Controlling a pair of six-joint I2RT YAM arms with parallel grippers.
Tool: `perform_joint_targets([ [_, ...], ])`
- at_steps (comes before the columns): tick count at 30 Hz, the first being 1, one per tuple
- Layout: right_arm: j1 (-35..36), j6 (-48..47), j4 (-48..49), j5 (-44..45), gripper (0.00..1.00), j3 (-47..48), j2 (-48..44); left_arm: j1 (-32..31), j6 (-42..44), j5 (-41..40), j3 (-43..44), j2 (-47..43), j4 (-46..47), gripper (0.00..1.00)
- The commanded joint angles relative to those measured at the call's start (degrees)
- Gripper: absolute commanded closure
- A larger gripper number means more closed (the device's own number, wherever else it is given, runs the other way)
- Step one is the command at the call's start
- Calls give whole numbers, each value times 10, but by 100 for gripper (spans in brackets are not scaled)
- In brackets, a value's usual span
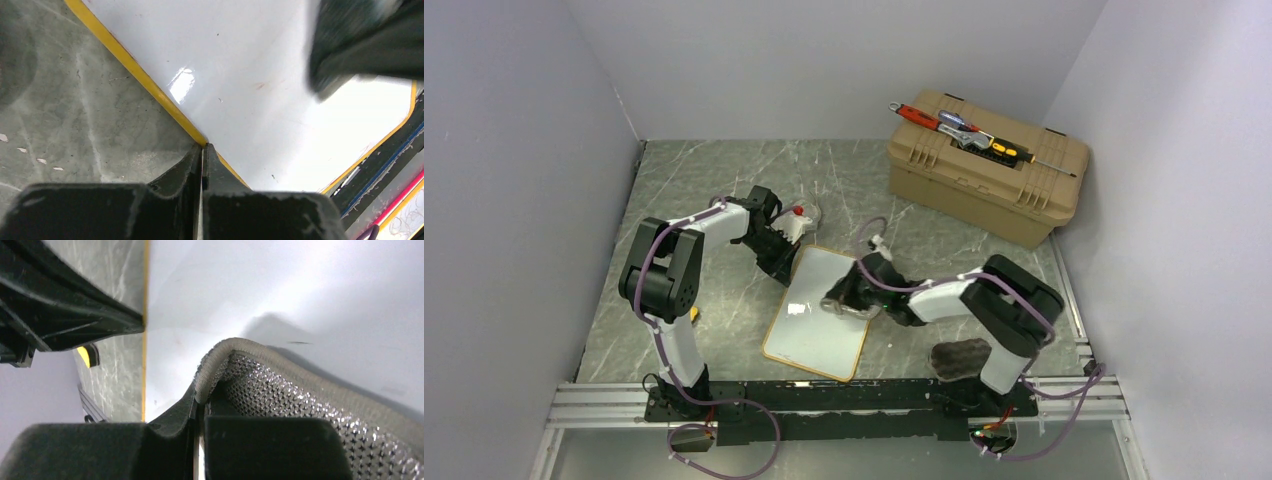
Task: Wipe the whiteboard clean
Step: Erase the whiteboard at the center of the board.
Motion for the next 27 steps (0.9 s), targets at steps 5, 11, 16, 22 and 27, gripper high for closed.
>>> perform_joint_targets([
  [5,-121,-75,-266,69,100,-48,-13,-1,37,-94,-36,36,23,97],
  [11,-111,-66,-255,36,100,151,157,-1,35,-94,-32,40,19,97],
  [16,-103,-55,-258,9,100,244,217,-1,37,-96,-30,39,13,97],
  [22,-158,-82,-255,43,100,82,109,-1,40,-99,-41,35,21,97],
  [27,-192,-99,-235,57,100,-28,48,-1,40,-96,-42,35,25,97],
])
